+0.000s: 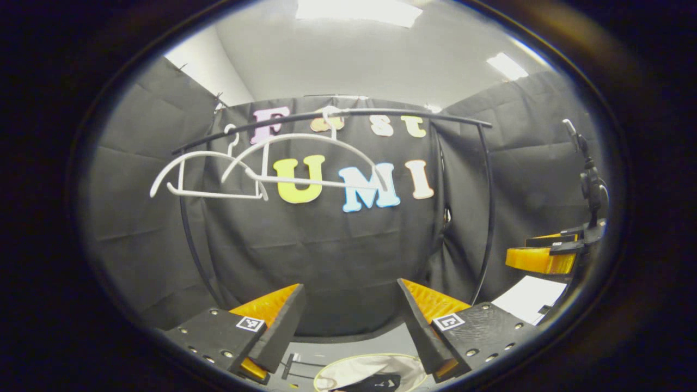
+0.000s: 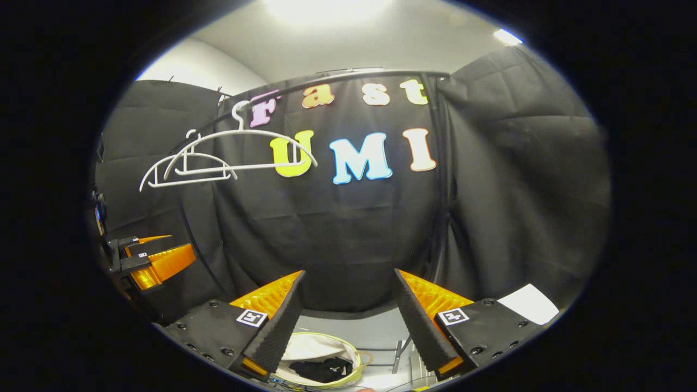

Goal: Grasp the clothes on the hanger with both hands and then place them into the laundry hamper below.

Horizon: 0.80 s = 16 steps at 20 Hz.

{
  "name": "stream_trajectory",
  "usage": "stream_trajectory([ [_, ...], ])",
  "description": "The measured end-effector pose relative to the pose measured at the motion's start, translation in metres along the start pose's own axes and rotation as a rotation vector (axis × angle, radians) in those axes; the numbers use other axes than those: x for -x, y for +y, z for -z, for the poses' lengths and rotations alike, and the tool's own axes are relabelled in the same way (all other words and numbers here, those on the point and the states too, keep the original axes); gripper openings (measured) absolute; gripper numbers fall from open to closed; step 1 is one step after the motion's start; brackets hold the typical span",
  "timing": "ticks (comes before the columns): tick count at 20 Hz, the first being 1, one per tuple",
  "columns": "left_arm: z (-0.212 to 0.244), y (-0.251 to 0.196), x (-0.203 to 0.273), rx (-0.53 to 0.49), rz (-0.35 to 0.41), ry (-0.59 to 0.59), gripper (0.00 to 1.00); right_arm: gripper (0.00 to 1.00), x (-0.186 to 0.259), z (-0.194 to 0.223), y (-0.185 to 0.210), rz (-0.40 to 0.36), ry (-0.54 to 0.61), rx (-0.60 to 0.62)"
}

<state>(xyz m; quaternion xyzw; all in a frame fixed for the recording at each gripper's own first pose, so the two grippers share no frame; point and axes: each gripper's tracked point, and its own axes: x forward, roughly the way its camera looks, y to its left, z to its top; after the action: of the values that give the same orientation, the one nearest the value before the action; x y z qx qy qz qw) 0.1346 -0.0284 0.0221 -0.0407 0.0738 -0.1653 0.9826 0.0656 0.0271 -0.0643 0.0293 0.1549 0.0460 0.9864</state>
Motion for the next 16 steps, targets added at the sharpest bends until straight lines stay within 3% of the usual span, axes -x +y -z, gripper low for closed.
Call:
stream_trajectory([
  [8, -0.057, -0.021, 0.06, -0.009, -0.038, -0.096, 0.96, 0.92, 0.085, -0.039, -0.038, 0.083, -0.162, 0.083],
  [9, -0.063, -0.025, 0.068, -0.008, -0.039, -0.104, 0.96, 0.98, 0.092, -0.04, -0.041, 0.097, -0.168, 0.086],
  [10, -0.068, -0.027, 0.074, -0.006, -0.04, -0.111, 0.96, 0.92, 0.099, -0.04, -0.045, 0.108, -0.176, 0.087],
  [12, -0.078, -0.029, 0.082, 0.0, -0.042, -0.124, 0.96, 0.98, 0.112, -0.044, -0.049, 0.122, -0.195, 0.082],
  [16, -0.082, -0.03, 0.088, 0.021, -0.051, -0.141, 0.96, 0.92, 0.133, -0.05, -0.063, 0.158, -0.225, 0.078],
])
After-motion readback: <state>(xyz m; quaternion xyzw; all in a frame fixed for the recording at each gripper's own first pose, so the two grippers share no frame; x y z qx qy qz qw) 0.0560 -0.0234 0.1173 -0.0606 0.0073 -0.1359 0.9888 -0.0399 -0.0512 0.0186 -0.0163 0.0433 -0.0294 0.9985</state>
